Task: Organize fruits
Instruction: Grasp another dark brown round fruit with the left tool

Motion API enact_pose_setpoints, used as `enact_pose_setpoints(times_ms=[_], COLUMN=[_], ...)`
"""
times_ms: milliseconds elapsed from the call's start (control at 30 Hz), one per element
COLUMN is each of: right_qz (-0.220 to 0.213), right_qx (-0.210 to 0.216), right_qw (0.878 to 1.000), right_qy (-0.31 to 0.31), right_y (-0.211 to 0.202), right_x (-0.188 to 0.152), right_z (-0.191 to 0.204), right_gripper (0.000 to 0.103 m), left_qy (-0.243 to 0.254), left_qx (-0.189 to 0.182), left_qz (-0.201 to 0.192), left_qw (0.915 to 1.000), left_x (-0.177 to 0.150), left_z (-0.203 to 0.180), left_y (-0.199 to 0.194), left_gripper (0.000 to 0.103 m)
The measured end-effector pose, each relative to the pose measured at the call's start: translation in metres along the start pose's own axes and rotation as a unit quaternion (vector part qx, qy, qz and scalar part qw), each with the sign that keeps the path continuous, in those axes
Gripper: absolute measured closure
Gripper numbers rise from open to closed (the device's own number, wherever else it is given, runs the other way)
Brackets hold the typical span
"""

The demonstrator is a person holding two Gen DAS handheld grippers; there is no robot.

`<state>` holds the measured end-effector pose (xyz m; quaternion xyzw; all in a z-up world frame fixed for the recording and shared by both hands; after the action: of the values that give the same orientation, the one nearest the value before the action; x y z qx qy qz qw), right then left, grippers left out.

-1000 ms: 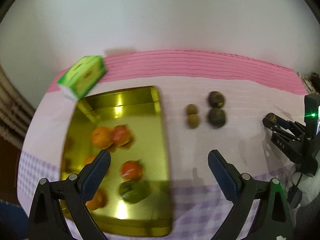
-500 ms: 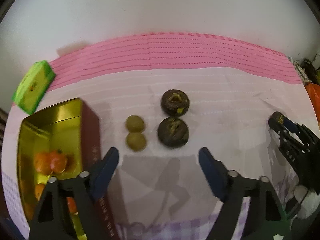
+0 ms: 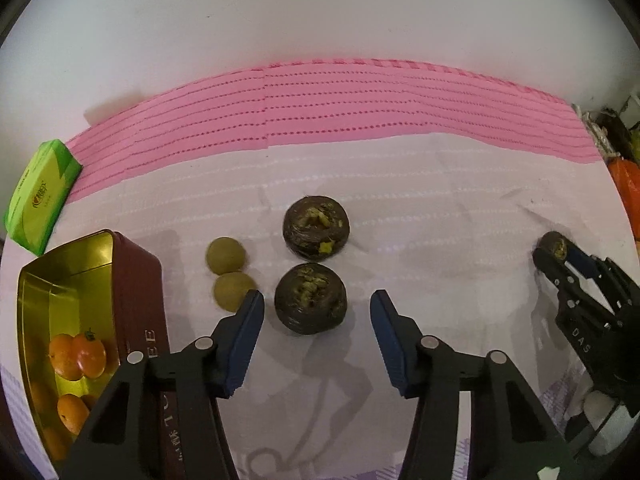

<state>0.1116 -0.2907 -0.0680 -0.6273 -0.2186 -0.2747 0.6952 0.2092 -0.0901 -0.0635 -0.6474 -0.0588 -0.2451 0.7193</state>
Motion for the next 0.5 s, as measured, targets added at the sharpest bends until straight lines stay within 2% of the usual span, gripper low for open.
enact_pose_setpoints(times_ms=[267, 500], right_qz=[0.000, -0.001], right_qx=[0.001, 0.002], right_qw=[1.000, 1.000], right_qy=[0.001, 0.002], right_y=[-0.002, -0.002], right_x=[0.000, 0.000], right_z=[0.001, 0.001], right_gripper=[0.062, 0.062], left_qy=[0.014, 0.012], left_qx=[0.011, 0.006], left_qz=[0.018, 0.020], left_qw=[0.9997, 0.9997], left_x=[0.000, 0.004], left_z=[-0.008, -0.006], left_y=[0.015, 0.017], left_gripper=[0.052, 0.066])
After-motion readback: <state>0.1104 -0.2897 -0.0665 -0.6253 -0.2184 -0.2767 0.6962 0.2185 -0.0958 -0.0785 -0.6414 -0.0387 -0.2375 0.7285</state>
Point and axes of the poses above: each gripper's, at about its wrist camera, not at the fingertips, and y roughly the way its jaws point, z to its left, x to its top, the point moved 2 cm from there along y, roughly the way its jaws point, and after that the axes turned 8 degrees about x, right-handed, at the moved point
